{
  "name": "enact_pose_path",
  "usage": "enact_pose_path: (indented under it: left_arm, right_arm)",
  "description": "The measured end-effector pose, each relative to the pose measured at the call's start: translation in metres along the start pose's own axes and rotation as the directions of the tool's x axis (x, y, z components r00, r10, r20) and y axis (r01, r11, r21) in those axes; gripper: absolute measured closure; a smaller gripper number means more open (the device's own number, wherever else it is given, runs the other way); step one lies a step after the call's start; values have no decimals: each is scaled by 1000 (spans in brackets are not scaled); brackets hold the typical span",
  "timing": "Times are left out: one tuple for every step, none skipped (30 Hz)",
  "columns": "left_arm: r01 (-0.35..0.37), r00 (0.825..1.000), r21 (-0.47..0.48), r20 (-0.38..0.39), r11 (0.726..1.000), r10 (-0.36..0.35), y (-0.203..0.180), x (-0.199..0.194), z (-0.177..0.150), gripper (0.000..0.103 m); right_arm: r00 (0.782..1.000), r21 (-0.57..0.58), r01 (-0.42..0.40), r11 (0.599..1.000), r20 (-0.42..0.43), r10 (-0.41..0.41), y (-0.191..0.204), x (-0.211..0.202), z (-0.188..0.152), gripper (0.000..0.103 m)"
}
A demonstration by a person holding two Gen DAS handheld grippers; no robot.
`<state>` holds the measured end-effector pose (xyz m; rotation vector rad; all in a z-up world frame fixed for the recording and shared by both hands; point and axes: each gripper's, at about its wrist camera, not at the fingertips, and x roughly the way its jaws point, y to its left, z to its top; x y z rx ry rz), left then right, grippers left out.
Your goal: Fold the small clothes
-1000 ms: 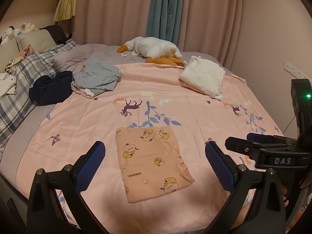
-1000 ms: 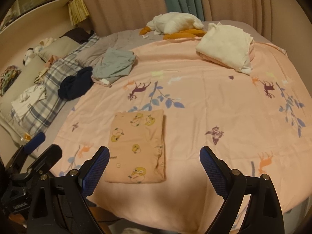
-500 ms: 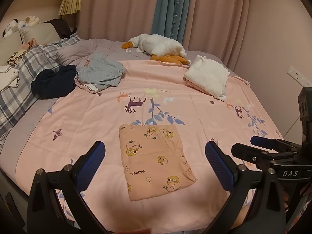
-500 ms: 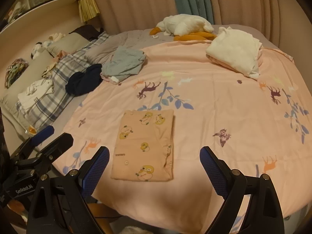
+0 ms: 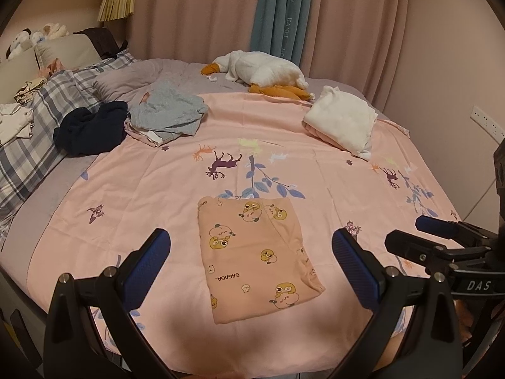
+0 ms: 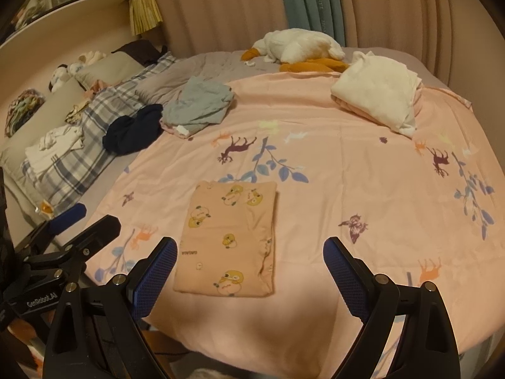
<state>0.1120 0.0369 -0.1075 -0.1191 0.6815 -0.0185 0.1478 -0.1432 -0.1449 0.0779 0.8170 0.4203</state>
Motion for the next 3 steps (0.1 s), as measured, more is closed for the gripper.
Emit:
enact_pose_path:
  left_arm:
    - [3, 1000, 5, 19, 1000, -3, 1, -1, -1, 0]
    - [-1, 1000, 8, 25, 1000, 1, 0, -1, -2, 0]
    - [-14, 1000, 9, 21, 1000, 14, 0, 0, -2, 0]
  right_arm:
    - [1000, -4, -2, 1000, -1, 2, 1, 0, 0, 10]
    - [1000, -7, -2, 1000, -1, 2, 1, 0, 0, 10]
    - [1000, -10, -2, 1000, 1, 2, 2, 0, 0, 10]
